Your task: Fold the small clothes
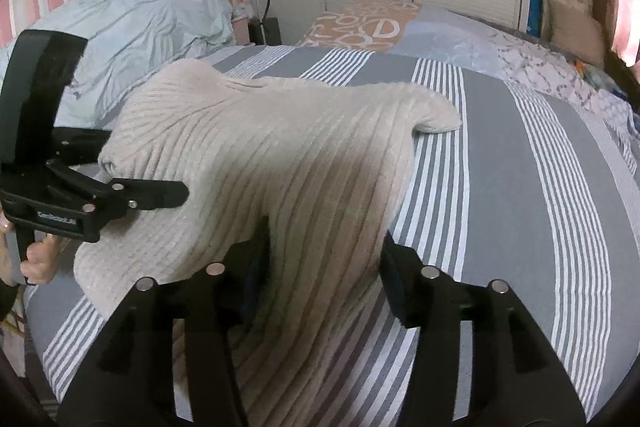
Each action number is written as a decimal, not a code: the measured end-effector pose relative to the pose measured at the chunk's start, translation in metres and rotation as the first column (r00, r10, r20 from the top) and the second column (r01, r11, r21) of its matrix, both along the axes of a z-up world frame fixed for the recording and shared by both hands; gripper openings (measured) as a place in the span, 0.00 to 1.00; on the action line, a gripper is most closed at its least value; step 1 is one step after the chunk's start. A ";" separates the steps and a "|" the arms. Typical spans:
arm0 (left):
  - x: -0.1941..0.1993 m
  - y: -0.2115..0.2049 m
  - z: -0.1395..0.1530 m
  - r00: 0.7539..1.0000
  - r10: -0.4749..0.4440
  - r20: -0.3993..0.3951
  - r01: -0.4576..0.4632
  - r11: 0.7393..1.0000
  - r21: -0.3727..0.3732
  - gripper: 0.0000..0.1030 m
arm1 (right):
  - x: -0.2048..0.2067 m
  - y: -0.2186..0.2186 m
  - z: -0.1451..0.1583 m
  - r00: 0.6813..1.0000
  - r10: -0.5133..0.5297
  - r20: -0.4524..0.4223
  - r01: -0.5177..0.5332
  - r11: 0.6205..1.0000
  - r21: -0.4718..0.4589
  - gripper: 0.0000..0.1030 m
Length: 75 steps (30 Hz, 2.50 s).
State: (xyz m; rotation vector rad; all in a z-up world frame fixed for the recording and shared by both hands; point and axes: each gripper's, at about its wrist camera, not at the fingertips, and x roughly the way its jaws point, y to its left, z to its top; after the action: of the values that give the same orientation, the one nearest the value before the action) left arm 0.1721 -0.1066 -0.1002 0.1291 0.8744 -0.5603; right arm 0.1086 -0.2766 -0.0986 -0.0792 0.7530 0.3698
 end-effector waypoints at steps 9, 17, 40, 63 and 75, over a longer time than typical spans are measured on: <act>-0.015 0.016 0.011 0.996 0.068 0.056 -0.069 0.997 0.016 0.85 | -0.013 -0.015 0.022 0.997 -0.075 0.033 0.076 0.997 -0.024 0.73; -0.048 0.052 0.033 0.950 0.251 0.185 -0.259 0.966 0.017 0.97 | -0.046 -0.026 0.042 0.971 -0.215 0.109 0.218 0.976 -0.020 0.97; -0.137 0.068 0.062 0.883 0.386 0.266 -0.408 0.912 0.032 0.98 | -0.127 0.014 0.077 0.839 -0.513 0.180 0.526 0.850 -0.032 0.97; -0.172 0.077 0.100 0.828 0.444 0.342 -0.473 0.881 0.002 0.98 | -0.164 0.025 0.118 0.826 -0.494 0.270 0.518 0.855 -0.017 0.97; -0.172 0.079 0.102 0.821 0.455 0.343 -0.484 0.875 -0.003 0.98 | -0.164 0.027 0.118 0.826 -0.492 0.276 0.516 0.856 -0.020 0.97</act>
State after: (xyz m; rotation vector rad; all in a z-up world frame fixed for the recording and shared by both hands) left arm 0.0005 -0.0274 0.0020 0.0760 0.5632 -0.0280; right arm -0.0549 -0.2491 0.0198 -0.0134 0.5000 -0.1860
